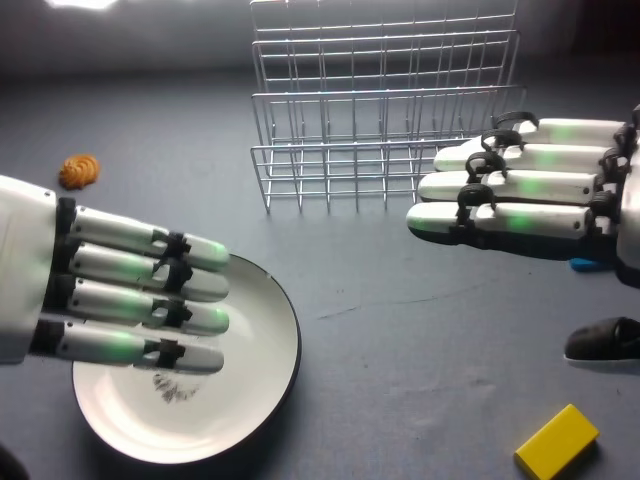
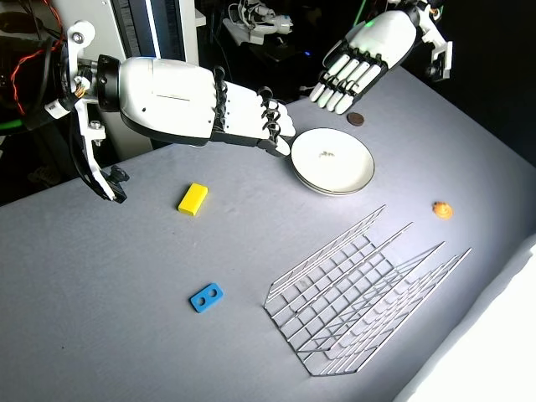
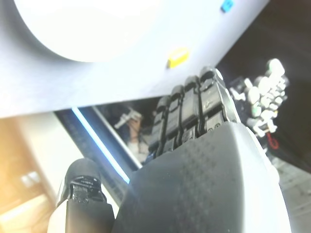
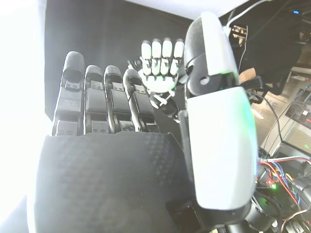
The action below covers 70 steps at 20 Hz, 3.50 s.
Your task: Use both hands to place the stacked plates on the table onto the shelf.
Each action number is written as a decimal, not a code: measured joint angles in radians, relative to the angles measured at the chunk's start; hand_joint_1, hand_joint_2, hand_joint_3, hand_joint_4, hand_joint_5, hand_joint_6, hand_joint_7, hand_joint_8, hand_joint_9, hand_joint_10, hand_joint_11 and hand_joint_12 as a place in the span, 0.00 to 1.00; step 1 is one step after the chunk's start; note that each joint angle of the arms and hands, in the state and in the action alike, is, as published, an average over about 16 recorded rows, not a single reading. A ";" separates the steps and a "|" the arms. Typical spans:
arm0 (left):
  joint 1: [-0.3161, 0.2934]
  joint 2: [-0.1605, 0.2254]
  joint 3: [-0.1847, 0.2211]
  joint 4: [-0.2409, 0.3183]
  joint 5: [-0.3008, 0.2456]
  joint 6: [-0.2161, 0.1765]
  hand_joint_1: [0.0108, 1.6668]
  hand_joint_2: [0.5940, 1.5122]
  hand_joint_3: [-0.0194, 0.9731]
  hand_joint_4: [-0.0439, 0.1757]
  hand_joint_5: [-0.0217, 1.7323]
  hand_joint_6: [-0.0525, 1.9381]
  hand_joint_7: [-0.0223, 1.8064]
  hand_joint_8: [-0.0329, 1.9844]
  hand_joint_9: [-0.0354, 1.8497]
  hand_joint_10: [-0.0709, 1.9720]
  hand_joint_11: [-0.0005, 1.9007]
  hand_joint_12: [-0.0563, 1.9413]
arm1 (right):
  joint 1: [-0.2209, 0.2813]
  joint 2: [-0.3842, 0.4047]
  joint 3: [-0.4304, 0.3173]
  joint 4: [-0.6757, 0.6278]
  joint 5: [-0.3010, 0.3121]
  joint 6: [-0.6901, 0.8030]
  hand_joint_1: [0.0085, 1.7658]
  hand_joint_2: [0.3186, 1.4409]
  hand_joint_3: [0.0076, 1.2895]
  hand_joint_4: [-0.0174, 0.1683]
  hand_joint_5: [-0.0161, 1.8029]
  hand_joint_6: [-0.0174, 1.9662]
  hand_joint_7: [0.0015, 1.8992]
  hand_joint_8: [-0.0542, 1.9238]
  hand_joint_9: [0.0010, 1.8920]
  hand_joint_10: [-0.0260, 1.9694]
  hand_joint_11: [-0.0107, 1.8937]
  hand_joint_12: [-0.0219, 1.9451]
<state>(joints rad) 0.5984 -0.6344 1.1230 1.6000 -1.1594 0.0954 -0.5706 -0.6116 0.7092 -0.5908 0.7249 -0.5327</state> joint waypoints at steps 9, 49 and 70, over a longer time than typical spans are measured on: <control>0.024 -0.056 0.034 0.063 0.000 0.014 0.01 0.57 0.05 0.23 0.02 0.04 0.03 0.02 0.03 0.04 0.01 0.02 | 0.000 -0.008 -0.004 -0.004 0.001 -0.010 0.63 0.65 0.01 0.08 0.09 0.02 0.07 0.03 0.05 0.02 0.02 0.25; 0.261 -0.131 0.042 0.159 0.355 -0.148 0.01 0.57 0.04 0.18 0.01 0.02 0.01 0.01 0.03 0.04 0.01 0.02 | 0.010 -0.019 -0.005 -0.004 -0.045 -0.073 0.65 0.66 0.01 0.08 0.08 0.02 0.04 0.03 0.02 0.02 0.02 0.18; 0.239 -0.165 -0.101 0.025 0.463 -0.147 0.01 0.56 0.04 0.15 0.01 0.01 0.02 0.02 0.02 0.04 0.01 0.02 | 0.113 -0.342 0.082 0.162 -0.256 -0.534 0.65 0.67 0.01 0.08 0.05 0.02 0.03 0.03 0.02 0.02 0.01 0.19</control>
<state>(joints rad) 0.8374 -0.7995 1.0222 1.6246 -0.6968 -0.0518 -0.4578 -0.9531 0.7916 -0.4289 0.4688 -1.0669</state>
